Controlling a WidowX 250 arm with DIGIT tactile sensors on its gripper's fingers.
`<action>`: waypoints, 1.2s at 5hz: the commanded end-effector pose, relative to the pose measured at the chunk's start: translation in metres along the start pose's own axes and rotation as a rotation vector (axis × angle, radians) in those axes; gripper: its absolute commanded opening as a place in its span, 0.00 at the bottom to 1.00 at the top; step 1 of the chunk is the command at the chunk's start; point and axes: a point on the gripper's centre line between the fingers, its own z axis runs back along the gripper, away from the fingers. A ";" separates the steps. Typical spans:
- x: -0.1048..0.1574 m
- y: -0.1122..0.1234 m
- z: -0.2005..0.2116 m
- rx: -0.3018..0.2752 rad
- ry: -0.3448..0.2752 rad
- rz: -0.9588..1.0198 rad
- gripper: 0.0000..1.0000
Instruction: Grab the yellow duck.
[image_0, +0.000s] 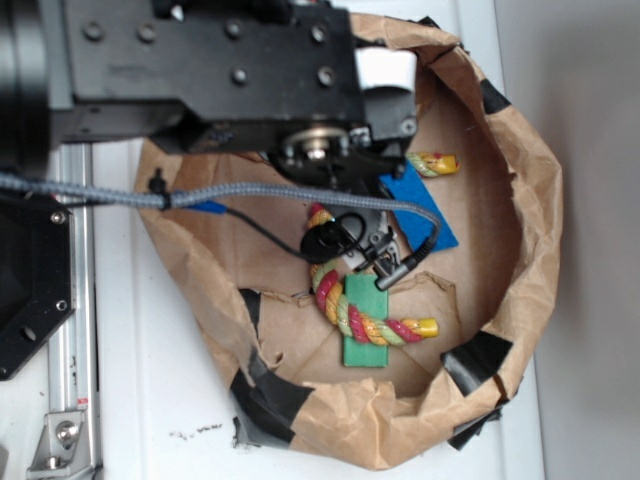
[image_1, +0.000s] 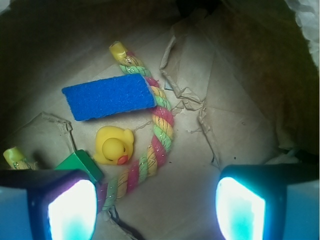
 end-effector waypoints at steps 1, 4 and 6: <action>0.005 0.003 0.011 -0.022 -0.047 0.015 1.00; -0.004 0.008 -0.035 -0.023 0.013 0.135 1.00; 0.004 0.006 -0.044 0.029 -0.029 0.157 1.00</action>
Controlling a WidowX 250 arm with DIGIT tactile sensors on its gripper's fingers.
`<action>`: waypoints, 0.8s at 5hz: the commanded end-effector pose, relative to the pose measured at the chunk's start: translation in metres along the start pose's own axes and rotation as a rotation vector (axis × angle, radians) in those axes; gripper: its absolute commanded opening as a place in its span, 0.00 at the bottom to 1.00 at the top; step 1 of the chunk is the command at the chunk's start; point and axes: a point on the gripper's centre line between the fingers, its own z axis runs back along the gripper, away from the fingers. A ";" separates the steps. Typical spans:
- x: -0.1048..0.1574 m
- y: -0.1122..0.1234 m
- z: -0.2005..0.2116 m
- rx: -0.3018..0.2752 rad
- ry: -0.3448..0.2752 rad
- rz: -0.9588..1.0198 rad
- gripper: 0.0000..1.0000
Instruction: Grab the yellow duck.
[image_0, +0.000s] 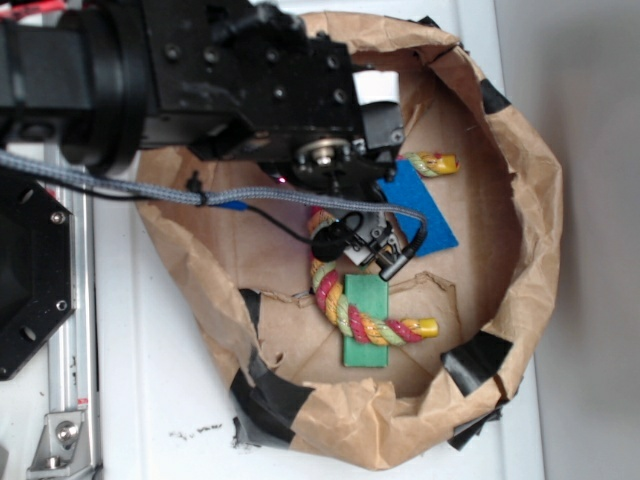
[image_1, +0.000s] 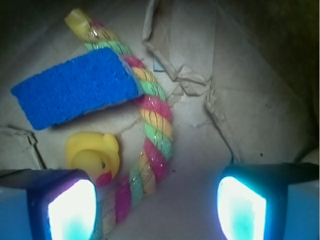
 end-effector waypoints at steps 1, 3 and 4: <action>0.005 -0.004 -0.011 0.082 -0.062 0.011 1.00; 0.002 -0.025 -0.026 0.113 -0.040 -0.053 1.00; 0.000 -0.035 -0.030 0.083 0.010 -0.081 1.00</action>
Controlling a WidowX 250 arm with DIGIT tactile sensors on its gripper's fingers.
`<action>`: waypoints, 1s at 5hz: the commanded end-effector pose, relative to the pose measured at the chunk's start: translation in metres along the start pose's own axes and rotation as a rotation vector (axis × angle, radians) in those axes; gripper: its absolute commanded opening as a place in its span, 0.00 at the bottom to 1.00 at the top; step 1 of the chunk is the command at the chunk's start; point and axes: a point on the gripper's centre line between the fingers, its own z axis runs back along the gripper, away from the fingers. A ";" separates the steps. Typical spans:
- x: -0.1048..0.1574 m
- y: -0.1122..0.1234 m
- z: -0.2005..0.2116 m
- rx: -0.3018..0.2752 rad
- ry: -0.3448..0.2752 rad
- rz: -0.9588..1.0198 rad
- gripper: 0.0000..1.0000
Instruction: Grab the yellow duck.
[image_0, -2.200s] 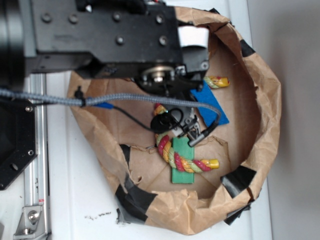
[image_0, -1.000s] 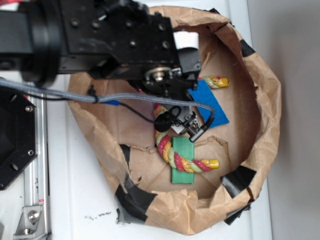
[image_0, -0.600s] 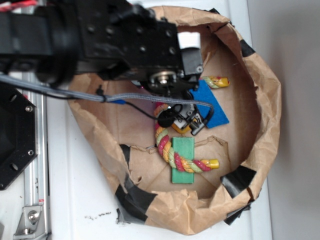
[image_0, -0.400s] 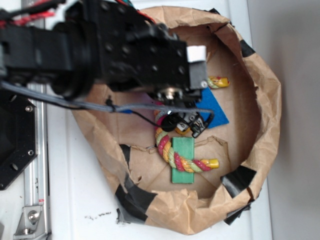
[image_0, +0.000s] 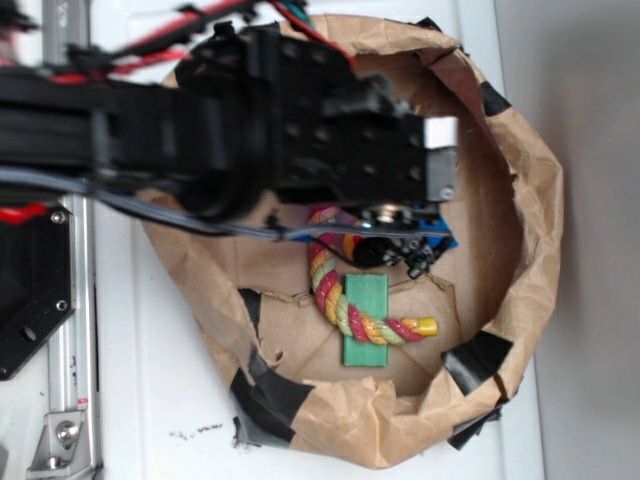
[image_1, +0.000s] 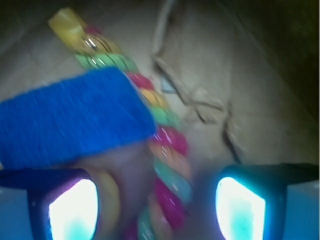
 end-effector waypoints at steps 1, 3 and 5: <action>-0.013 -0.029 0.013 -0.127 0.062 -0.082 1.00; -0.019 -0.033 0.020 -0.154 0.042 -0.096 1.00; 0.000 -0.006 0.008 -0.166 -0.017 -0.164 1.00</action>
